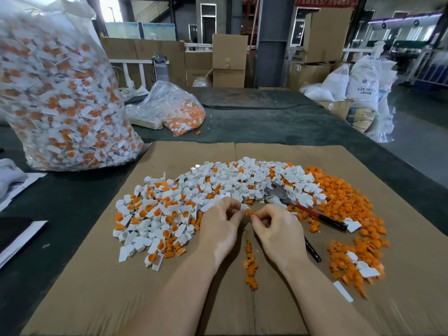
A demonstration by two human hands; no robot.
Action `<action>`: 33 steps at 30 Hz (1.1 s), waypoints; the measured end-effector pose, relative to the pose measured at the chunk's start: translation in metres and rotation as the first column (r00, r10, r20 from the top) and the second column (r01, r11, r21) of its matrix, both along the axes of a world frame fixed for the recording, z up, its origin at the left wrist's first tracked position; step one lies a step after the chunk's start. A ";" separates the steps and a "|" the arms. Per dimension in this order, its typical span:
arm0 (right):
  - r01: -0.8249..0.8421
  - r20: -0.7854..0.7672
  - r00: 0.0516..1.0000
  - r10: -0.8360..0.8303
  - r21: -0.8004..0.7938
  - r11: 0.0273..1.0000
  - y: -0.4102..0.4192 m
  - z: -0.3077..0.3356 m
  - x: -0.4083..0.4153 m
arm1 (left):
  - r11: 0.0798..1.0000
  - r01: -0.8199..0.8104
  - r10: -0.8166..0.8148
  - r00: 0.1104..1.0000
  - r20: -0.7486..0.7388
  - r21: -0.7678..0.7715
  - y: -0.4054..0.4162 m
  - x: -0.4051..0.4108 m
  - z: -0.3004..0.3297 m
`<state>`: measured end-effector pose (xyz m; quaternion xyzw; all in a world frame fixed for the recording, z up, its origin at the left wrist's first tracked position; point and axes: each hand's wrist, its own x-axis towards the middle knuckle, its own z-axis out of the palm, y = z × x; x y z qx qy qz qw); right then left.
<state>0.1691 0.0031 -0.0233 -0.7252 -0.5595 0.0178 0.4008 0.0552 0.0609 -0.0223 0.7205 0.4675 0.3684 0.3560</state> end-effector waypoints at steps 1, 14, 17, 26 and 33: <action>0.008 0.002 1.000 -0.008 -0.014 1.000 0.000 0.000 0.000 | 1.000 0.006 -0.006 1.000 -0.018 0.011 -0.001 0.000 0.000; -0.011 -0.069 0.998 0.003 -0.111 0.994 0.001 -0.001 0.003 | 0.976 0.122 -0.095 0.984 -0.152 0.178 -0.006 -0.001 0.003; -0.018 -0.108 0.994 0.007 -0.106 0.994 0.000 -0.001 0.005 | 0.963 0.165 -0.122 0.972 -0.201 0.211 -0.007 -0.001 0.003; -0.116 -0.188 0.973 0.133 0.102 0.988 -0.001 -0.001 0.003 | 0.992 0.102 -0.093 0.988 0.125 -0.069 -0.004 -0.002 0.005; -0.171 -0.054 0.982 0.180 0.141 0.975 -0.002 0.003 0.002 | 0.992 0.124 -0.121 0.990 0.068 -0.035 -0.002 -0.005 0.002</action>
